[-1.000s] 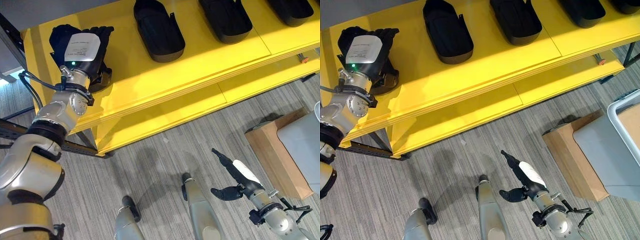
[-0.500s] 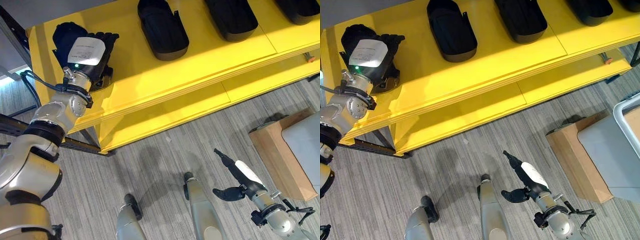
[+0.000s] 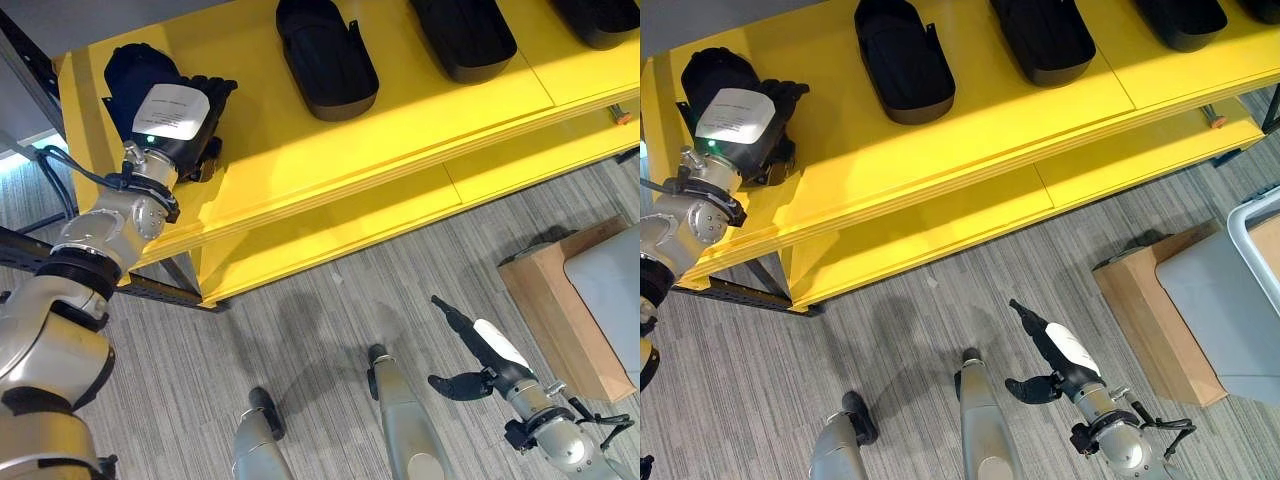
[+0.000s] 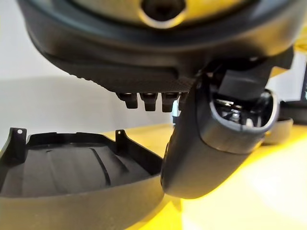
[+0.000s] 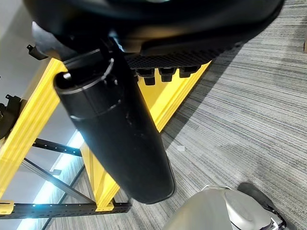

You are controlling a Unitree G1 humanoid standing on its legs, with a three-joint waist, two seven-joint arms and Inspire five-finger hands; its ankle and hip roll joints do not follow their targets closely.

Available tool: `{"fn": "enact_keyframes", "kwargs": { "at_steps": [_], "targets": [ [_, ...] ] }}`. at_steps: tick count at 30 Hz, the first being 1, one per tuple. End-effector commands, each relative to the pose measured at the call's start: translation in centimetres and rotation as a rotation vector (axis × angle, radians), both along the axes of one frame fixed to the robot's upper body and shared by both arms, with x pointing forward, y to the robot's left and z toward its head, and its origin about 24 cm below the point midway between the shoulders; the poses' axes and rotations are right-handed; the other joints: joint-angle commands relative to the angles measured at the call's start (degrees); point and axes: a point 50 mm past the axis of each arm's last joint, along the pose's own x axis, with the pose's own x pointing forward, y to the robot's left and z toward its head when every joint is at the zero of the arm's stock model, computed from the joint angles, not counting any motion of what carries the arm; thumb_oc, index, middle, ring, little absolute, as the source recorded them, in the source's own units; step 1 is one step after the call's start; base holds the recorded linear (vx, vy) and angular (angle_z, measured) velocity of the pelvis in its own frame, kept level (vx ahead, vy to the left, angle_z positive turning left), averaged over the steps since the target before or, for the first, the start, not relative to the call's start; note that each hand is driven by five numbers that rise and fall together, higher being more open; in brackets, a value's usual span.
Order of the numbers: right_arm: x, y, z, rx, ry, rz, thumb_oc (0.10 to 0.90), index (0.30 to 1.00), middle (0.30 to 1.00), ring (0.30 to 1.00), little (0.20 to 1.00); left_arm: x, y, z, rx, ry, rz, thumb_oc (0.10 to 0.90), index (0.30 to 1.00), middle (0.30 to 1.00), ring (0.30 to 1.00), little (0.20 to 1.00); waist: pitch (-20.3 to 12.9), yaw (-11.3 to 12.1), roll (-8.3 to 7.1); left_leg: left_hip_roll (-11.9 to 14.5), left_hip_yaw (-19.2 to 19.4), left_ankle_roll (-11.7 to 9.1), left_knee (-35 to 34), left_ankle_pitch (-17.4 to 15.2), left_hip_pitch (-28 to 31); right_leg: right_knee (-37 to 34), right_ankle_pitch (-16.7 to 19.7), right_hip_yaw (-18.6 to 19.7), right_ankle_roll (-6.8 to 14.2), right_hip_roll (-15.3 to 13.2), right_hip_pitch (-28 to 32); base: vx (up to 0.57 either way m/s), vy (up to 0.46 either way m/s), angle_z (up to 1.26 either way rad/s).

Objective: Move parts from the plastic box to the shelf.

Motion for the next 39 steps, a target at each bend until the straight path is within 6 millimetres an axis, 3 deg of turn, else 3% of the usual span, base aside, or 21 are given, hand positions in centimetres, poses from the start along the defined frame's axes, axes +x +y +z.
{"fn": "enact_keyframes", "kwargs": {
  "at_steps": [1, 11, 18, 25, 39],
  "targets": [
    [0.3, 0.6, 3.3, 0.014, -0.174, 0.072, 0.900, 1.000, 1.000, 1.000, 1.000, -1.2, 2.1, 3.2, 0.048, -0.095, 0.048, 0.900, 1.000, 1.000, 1.000, 1.000, -2.6, -0.2, -0.25, -3.1, -4.4, 4.1, 5.2, -1.5, -3.0, -2.8, 3.8, -1.4, 1.6, -1.8, 2.6, 0.00, 0.000, 0.00],
    [0.3, 0.7, 3.3, 0.016, -0.172, 0.076, 0.900, 1.000, 1.000, 1.000, 1.000, -1.3, 2.2, 3.5, -0.001, -0.115, 0.044, 0.900, 1.000, 1.000, 1.000, 1.000, -2.5, -0.1, -0.29, -3.2, -4.2, 4.2, 5.3, -1.6, -2.6, -2.4, 3.7, -1.4, 1.5, -2.0, 2.7, 0.00, 0.000, 0.00],
    [0.2, 0.8, 3.3, 0.035, -0.179, 0.071, 0.900, 1.000, 1.000, 1.000, 1.000, -2.2, 1.9, 5.6, -0.367, -0.319, -0.054, 0.900, 1.000, 1.000, 1.000, 1.000, -2.4, 0.1, -0.42, -3.3, -4.3, 4.1, 5.0, -1.4, -2.0, -2.2, 3.6, -1.4, 1.2, -1.9, 2.9, 0.00, 0.000, 0.00],
    [0.2, 0.8, 3.3, 0.051, -0.182, 0.063, 0.900, 1.000, 1.000, 1.000, 1.000, -3.8, 3.2, 6.1, -0.599, -0.445, -0.110, 0.900, 1.000, 1.000, 1.000, 1.000, -2.5, 0.5, -0.28, -3.2, -4.3, 3.9, 4.8, -1.4, -1.4, -2.4, 3.5, -1.3, 1.0, -1.7, 3.4, 0.00, 0.000, 0.00],
    [0.5, 0.5, 3.4, 0.046, -0.188, 0.044, 0.900, 1.000, 1.000, 1.000, 1.000, -6.5, 3.5, 5.9, -0.677, -0.517, -0.226, 0.900, 1.000, 1.000, 1.000, 1.000, -3.0, 1.5, 0.26, -3.1, -4.5, 3.6, 3.9, -1.0, -0.1, -2.7, 3.3, -1.6, 0.7, -1.9, 5.0, 0.00, -0.001, 0.00]
  ]
}}
